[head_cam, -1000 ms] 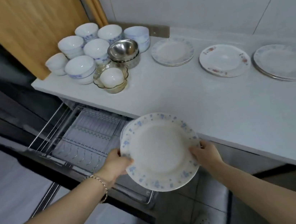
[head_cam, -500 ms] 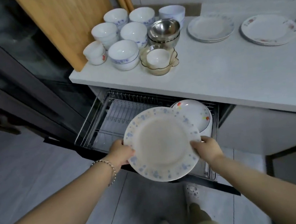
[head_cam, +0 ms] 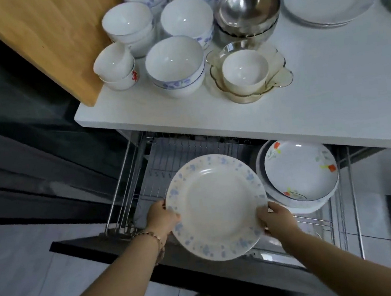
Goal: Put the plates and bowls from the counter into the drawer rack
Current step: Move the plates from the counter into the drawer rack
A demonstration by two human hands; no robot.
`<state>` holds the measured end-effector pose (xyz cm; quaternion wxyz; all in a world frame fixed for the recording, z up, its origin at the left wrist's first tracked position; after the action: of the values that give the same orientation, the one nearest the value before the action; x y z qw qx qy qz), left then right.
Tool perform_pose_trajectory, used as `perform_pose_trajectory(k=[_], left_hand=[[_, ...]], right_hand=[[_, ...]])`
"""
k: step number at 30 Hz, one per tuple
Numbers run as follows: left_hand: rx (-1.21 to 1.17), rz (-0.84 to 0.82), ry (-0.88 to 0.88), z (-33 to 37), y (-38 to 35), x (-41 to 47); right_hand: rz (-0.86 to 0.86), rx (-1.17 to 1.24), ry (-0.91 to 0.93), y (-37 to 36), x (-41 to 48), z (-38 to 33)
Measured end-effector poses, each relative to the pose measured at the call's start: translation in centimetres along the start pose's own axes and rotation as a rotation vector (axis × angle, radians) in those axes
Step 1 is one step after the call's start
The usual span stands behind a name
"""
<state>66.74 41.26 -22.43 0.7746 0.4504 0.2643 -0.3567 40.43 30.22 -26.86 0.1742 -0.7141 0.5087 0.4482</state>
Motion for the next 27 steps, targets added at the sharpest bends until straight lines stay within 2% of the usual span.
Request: perform_pose_trajectory(k=[8, 13, 21, 24, 27], left_hand=[[0.101, -0.095, -0.032, 1.6, -2.0, 13.8], [0.166, -0.153, -0.087, 2.2, -5.7, 20.9], [0.218, -0.188, -0.137, 2.9, -9.4, 25.9], [0.212, -0.176, -0.14, 2.7, -9.9, 26.6], [0.213, -0.208, -0.18, 2.7, -10.0, 26.5]], right_hand=[[0.134, 0.17, -0.202, -6.1, 8.7, 1.6], [0.244, 0.207, -0.249, -7.0, 14.2, 2.7], [0.472, 0.184, -0.248, -6.2, 18.4, 4.6], [0.598, 0.242, -0.264, -6.0, 17.8, 5.4], [0.651, 0.183, -0.24, -5.5, 17.1, 5.2]])
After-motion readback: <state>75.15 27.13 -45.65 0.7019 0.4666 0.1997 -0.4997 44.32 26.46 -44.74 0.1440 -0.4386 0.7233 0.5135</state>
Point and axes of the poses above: each hand's wrist, its own x-axis towards the middle knuckle, its own y-axis out of the back of the hand, z = x × y, the point moved 9 cm from there along x, towards the middle knuckle, and after that the axes turned 1 degree about -y, right-handed, at the moved point
